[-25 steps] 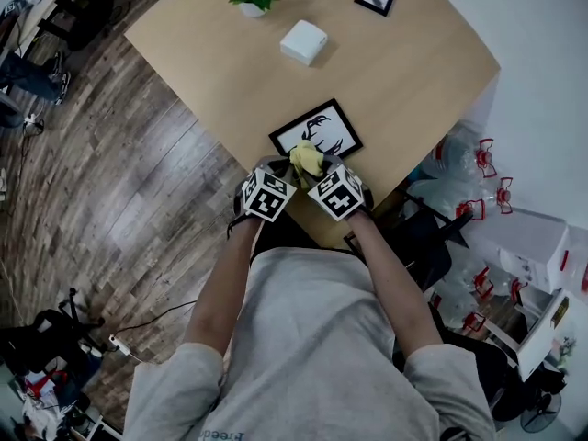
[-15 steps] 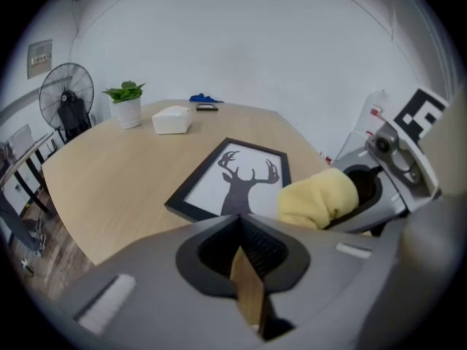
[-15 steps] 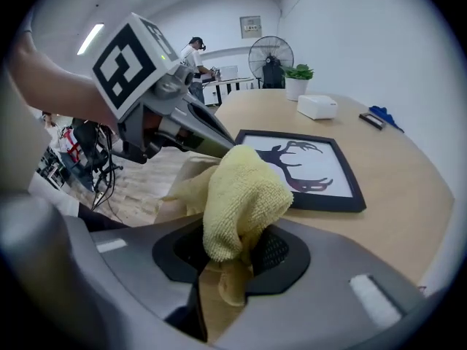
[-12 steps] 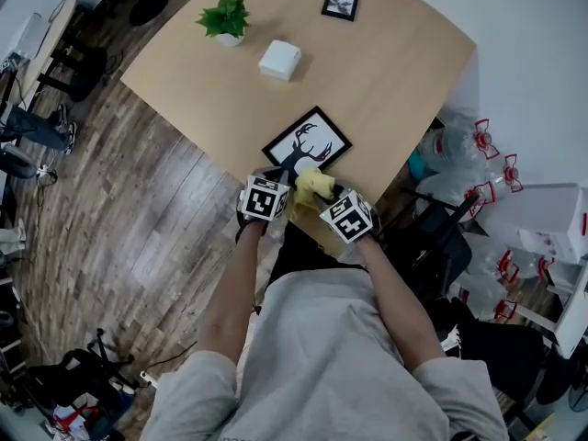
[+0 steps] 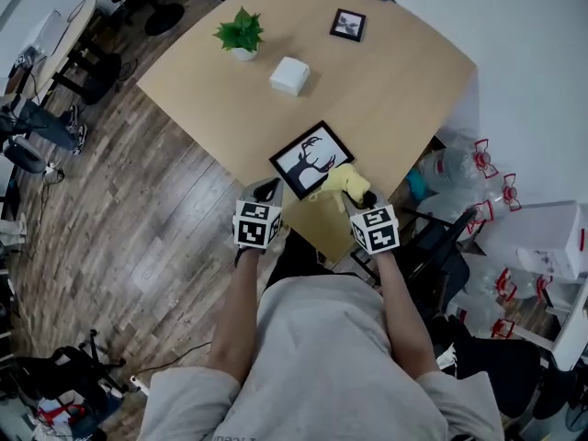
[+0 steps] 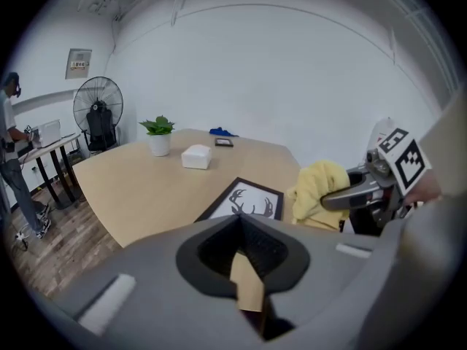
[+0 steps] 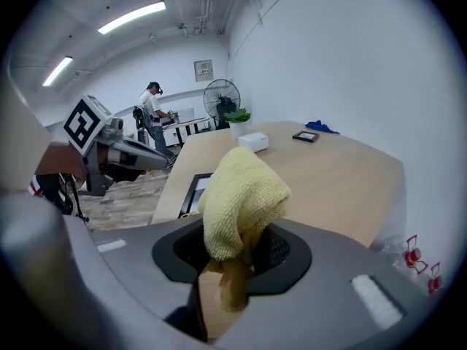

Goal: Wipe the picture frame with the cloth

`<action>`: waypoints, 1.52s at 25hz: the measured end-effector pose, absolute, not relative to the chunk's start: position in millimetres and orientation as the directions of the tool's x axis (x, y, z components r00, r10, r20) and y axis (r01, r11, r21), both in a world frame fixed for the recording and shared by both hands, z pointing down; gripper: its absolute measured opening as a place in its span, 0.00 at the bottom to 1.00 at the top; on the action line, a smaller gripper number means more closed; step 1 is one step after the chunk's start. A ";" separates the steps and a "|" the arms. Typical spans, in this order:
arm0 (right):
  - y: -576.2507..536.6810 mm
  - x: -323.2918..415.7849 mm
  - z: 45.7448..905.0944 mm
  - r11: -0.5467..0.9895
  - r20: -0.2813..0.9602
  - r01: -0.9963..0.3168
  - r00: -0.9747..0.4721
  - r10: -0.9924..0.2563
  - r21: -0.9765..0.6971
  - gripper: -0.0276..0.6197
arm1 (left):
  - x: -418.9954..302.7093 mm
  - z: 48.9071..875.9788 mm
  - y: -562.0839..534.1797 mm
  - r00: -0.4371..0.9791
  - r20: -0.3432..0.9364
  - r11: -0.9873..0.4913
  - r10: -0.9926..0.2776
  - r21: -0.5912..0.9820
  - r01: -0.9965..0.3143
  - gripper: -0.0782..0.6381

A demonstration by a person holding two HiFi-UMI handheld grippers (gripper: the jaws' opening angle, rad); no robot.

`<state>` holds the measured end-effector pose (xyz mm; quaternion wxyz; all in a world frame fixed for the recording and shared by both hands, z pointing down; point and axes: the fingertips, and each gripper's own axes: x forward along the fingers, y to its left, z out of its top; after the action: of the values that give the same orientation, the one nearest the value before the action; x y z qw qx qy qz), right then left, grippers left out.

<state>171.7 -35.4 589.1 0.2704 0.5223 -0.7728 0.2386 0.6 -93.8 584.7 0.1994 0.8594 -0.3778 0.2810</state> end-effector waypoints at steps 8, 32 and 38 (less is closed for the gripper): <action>-23.4 191.6 573.8 0.227 0.650 -0.967 -0.245 -0.719 -0.113 0.21 | 13.5 564.2 -71.4 0.617 0.581 -0.671 -0.531 0.157 -0.725 0.18; -15.4 191.3 568.6 0.217 0.616 -0.968 -0.246 -0.748 -0.124 0.21 | 15.5 565.9 -65.7 0.618 0.594 -0.677 -0.514 0.161 -0.718 0.18; -17.2 188.7 566.4 0.227 0.613 -0.967 -0.250 -0.750 -0.116 0.21 | 13.8 566.8 -63.8 0.617 0.597 -0.676 -0.513 0.161 -0.719 0.18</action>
<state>188.7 -17.2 566.4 0.2211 0.5713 -0.7514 0.2454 13.8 -63.8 566.8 0.1966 0.8773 -0.3511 0.2614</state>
